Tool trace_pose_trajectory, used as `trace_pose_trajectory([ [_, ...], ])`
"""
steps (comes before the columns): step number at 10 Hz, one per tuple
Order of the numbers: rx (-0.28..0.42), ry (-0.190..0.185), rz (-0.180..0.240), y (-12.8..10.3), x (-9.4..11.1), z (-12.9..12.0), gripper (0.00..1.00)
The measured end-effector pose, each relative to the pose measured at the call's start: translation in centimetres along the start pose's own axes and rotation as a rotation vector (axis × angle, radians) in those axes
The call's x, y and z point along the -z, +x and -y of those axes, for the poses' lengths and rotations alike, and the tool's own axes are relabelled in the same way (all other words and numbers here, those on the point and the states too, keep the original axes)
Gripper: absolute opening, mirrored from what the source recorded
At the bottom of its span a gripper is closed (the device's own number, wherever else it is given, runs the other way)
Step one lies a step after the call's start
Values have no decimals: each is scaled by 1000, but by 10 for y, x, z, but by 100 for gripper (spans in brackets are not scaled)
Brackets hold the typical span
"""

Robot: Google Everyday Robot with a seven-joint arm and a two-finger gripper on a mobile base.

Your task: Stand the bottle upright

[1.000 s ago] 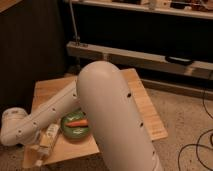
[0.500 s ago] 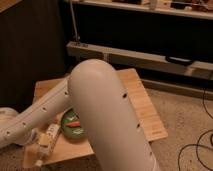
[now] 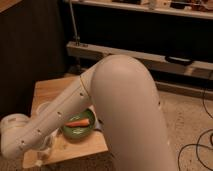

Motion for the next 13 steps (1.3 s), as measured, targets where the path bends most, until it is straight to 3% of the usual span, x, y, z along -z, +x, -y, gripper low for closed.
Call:
trace_pose_trajectory([
  [2,-12,30,-35,-2,-17,-5,78],
  [6,24,99,-53,23,-25,30,78],
  [8,52,127,-37,32,-29,40,78],
  [13,109,139,9,25,-51,54,78],
])
